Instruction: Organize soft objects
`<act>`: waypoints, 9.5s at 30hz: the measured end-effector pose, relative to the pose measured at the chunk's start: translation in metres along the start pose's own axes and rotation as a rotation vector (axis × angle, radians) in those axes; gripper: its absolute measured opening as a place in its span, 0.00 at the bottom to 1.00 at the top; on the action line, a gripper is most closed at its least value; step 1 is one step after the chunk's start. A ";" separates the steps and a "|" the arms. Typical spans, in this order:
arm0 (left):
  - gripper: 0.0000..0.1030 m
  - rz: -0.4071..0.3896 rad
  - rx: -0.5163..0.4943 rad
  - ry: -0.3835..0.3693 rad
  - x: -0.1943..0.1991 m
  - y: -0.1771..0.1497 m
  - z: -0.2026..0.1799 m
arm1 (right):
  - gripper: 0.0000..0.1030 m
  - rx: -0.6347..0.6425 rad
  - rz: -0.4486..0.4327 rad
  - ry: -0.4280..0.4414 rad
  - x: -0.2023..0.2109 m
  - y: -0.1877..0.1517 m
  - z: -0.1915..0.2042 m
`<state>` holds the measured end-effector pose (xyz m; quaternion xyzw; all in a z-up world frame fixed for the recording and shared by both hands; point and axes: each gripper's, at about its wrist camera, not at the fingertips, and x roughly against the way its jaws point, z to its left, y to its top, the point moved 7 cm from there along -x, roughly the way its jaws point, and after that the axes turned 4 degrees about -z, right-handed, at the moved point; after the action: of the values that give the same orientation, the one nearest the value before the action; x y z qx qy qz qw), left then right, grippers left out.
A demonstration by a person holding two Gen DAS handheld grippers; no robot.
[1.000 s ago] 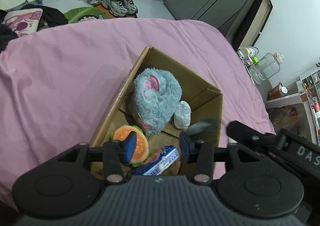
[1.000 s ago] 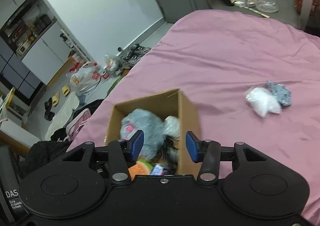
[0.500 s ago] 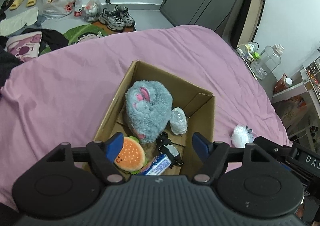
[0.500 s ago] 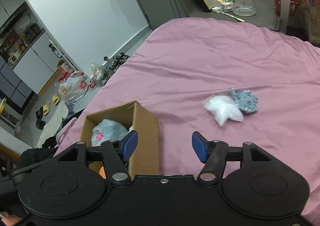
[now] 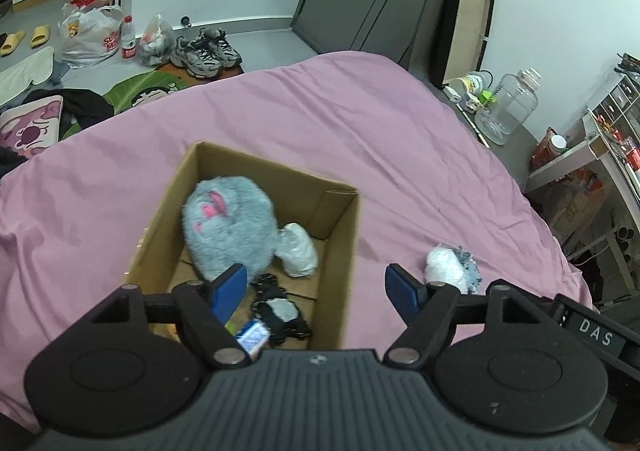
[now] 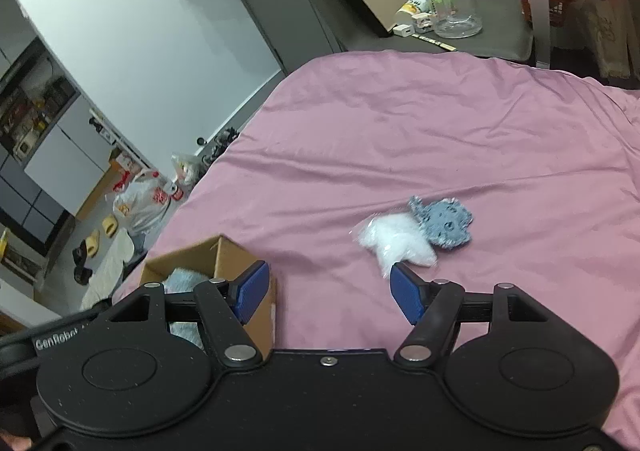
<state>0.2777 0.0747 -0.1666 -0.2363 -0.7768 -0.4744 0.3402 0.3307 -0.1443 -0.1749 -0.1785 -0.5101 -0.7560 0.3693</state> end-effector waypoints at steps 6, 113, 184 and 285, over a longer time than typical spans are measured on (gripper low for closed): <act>0.73 0.006 -0.034 0.008 -0.006 -0.002 -0.024 | 0.65 -0.037 -0.022 0.021 -0.008 0.016 -0.023; 0.22 0.014 0.019 -0.097 0.006 -0.011 -0.036 | 0.19 0.008 -0.016 0.062 0.020 -0.016 0.038; 0.58 0.016 0.105 -0.161 0.000 0.020 0.042 | 0.41 0.023 0.098 0.046 0.006 -0.064 0.078; 0.99 -0.163 -0.301 0.042 0.224 -0.087 0.001 | 1.00 0.247 -0.169 -0.004 0.234 -0.091 0.069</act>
<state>0.0703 0.0480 -0.0481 -0.2110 -0.7061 -0.6163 0.2776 0.1006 -0.1510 -0.0528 -0.0896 -0.6133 -0.7154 0.3225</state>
